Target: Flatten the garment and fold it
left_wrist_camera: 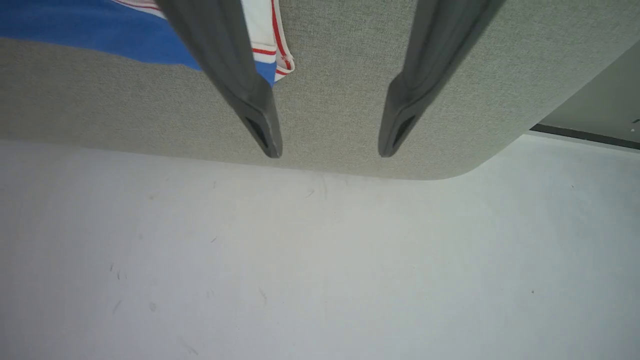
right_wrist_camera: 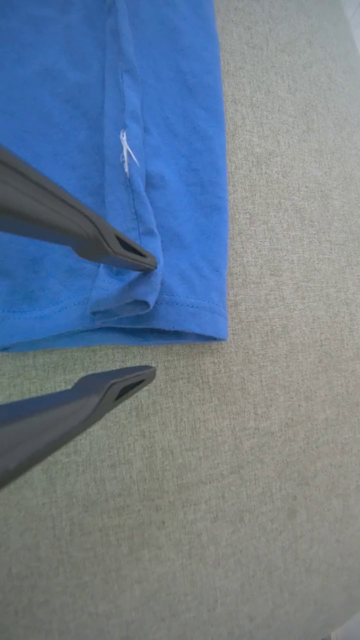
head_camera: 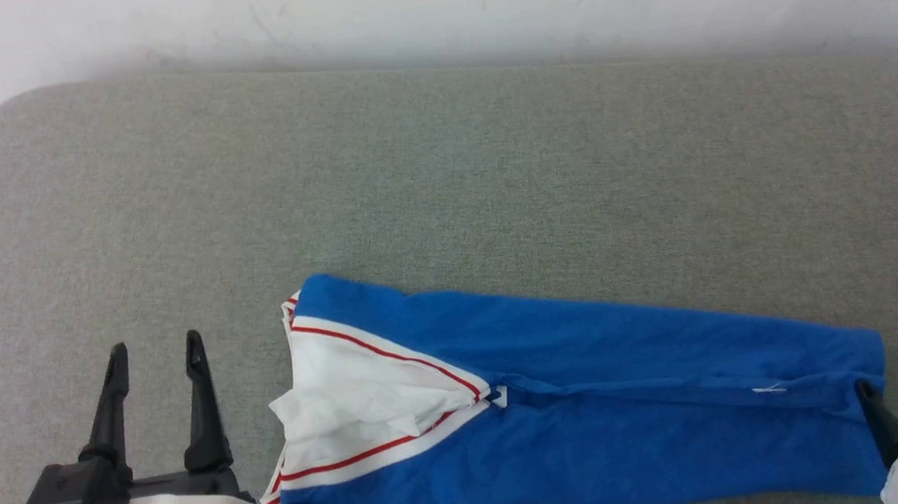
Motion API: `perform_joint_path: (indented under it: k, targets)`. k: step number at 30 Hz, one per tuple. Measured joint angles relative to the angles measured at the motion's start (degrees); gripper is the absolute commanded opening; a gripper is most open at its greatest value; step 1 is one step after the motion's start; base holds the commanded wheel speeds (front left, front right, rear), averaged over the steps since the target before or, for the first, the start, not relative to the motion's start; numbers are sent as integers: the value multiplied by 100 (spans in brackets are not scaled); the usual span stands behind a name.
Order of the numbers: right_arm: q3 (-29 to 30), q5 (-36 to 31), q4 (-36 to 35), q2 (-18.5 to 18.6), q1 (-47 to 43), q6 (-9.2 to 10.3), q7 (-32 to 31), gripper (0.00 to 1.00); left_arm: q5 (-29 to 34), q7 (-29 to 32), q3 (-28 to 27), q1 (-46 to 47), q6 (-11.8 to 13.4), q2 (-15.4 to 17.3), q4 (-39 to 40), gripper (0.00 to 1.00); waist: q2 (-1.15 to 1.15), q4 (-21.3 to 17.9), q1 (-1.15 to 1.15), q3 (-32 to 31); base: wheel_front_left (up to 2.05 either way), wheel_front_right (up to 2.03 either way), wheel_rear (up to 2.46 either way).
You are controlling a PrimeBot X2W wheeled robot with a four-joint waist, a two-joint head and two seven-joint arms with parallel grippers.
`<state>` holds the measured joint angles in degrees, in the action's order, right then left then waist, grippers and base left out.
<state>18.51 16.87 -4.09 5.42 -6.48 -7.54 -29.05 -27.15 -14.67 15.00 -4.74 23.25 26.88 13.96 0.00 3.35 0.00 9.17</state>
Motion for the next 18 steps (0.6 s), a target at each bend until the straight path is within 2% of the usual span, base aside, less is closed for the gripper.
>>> perform_joint_path:
  k: [7, 11, 12, 14, 18]
  targets:
    - [63, -175, 616, -32, 183, 0, -12, 100, 55, -5, 56, 8, -63, -81, -65, 100, 0, 124, 0, 185, 0, 0, 0]
    - [163, -155, 856, -79, 346, 0, -353, 100, 55, 3, 92, 16, -101, -83, -92, 100, 0, 202, 0, 249, 0, 0, 0]
    - [187, -109, 870, -79, 385, 0, -453, 80, 55, 11, 98, 16, -101, -82, -94, 100, 0, 219, -1, 260, 0, 0, 0]
    - [299, -80, 894, -98, 436, -2, -479, 0, 55, 49, 109, 21, -102, -81, -96, 100, 0, 249, 0, 278, 0, 0, 0]
    - [356, -140, 958, -163, 561, -8, -431, 0, 55, 88, 121, 25, -100, -76, -101, 100, 0, 276, 0, 258, 0, 0, 0]
